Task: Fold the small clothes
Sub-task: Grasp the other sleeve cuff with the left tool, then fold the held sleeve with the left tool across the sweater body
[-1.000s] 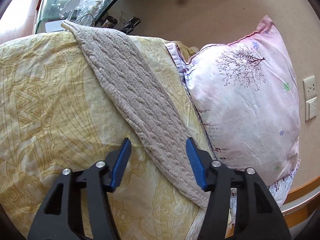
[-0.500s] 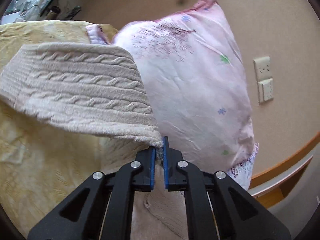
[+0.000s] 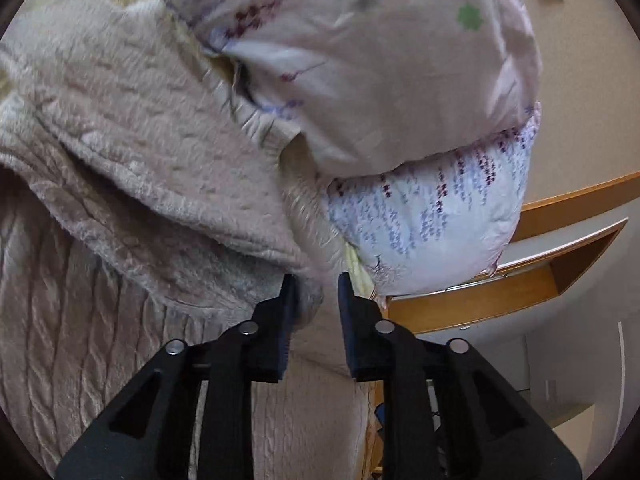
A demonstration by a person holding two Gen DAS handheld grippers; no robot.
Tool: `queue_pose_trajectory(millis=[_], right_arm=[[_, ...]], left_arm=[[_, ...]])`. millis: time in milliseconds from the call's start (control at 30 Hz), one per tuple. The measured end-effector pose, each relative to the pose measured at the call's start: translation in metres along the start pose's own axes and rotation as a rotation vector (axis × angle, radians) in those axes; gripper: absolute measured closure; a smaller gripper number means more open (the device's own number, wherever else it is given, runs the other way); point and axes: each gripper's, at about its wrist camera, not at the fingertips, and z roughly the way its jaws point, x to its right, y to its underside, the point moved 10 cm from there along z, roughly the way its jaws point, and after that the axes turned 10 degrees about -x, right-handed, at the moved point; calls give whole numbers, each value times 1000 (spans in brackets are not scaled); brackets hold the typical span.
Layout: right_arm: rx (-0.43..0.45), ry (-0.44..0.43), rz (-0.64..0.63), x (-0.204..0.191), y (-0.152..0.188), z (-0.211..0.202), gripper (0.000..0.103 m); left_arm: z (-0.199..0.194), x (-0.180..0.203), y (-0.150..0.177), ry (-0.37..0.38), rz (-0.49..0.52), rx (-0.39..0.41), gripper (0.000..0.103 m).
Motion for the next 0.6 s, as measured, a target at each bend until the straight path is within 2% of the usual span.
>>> queue_pose_trajectory(millis=[33, 100, 133, 267, 367, 433, 500, 533, 600], right_arm=[[4, 0, 3, 2, 1, -2, 47], [14, 4, 6, 6, 0, -7, 47], [19, 6, 8, 8, 0, -10, 47], [40, 2, 24, 15, -2, -18, 47], [53, -2, 33, 21, -2, -24, 47], [63, 0, 35, 25, -2, -31, 47], [78, 7, 40, 31, -1, -39, 47], [87, 12, 44, 35, -1, -44, 47], [106, 24, 55, 44, -1, -54, 47]], left_arm=[[0, -7, 0, 1, -25, 4, 72], [-14, -16, -8, 1, -73, 58, 55], [-23, -18, -14, 0, -86, 94, 52], [-55, -21, -31, -22, -110, 191, 50], [-70, -33, -39, -36, -183, 245, 50], [-73, -38, -44, -38, -220, 283, 61], [-71, -35, -44, -46, -202, 294, 92], [-68, -28, -42, -48, -172, 291, 96], [-56, -8, -40, -56, -102, 284, 95]])
